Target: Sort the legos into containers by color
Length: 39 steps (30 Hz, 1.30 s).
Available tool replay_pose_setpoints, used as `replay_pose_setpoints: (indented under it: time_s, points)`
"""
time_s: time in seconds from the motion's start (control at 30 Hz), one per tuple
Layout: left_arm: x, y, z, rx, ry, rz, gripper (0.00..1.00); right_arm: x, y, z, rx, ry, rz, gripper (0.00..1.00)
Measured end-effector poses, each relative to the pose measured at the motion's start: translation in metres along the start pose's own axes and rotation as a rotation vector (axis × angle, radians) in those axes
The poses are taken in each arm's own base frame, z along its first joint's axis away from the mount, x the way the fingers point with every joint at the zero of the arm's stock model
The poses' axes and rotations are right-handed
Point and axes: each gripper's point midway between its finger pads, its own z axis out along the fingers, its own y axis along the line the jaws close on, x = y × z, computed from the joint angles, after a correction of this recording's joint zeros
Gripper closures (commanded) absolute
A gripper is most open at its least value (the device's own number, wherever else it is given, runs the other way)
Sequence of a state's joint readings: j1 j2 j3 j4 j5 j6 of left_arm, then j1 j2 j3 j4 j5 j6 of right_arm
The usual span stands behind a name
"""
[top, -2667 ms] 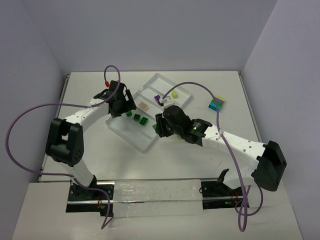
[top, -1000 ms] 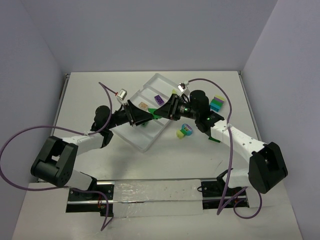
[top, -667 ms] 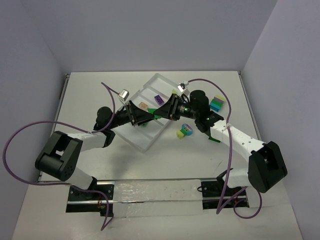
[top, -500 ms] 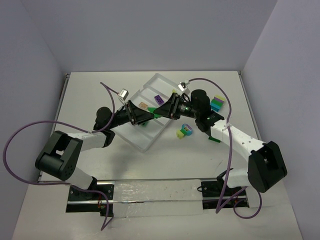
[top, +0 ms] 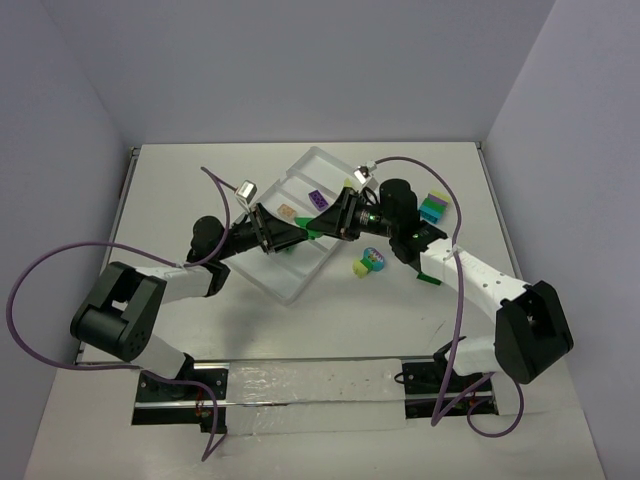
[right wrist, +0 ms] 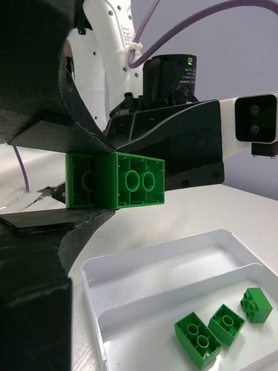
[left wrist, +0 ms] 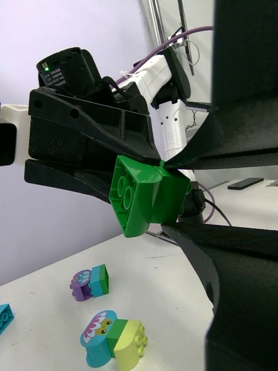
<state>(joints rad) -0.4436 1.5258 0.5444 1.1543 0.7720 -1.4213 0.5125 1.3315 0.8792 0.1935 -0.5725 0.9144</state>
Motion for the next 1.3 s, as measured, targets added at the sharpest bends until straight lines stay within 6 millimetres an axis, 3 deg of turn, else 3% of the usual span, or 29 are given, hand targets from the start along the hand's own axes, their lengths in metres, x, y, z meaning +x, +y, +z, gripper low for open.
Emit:
replay_pose_setpoints:
  time_s: [0.13, 0.33, 0.53, 0.67, 0.77, 1.13, 1.3]
  points:
    - [0.001, 0.0, 0.0, 0.0, 0.002, 0.0, 1.0, -0.001, 0.0, 0.001, 0.011, 0.008, -0.013, 0.44]
    - [0.004, 0.001, -0.001, -0.001, 0.017, 0.013, 1.0, -0.003, -0.007, 0.005, 0.04, 0.012, -0.02, 0.43]
    - [0.005, 0.006, -0.002, -0.023, 0.021, 0.018, 1.0, -0.007, -0.008, 0.011, 0.048, 0.019, -0.029, 0.57]
    - [0.005, 0.006, -0.002, -0.025, 0.02, 0.02, 1.0, -0.007, -0.008, 0.011, 0.047, 0.02, -0.03, 0.8]
    - [0.005, 0.005, -0.002, -0.025, 0.02, 0.022, 1.0, -0.007, -0.008, 0.011, 0.046, 0.02, -0.032, 0.92]
    - [0.006, 0.002, -0.006, -0.029, 0.008, 0.05, 1.0, -0.009, -0.002, 0.009, 0.019, 0.023, 0.006, 0.96]
    - [0.012, 0.007, -0.011, -0.059, 0.018, 0.061, 1.0, -0.03, 0.001, 0.005, -0.006, -0.038, 0.011, 0.96]
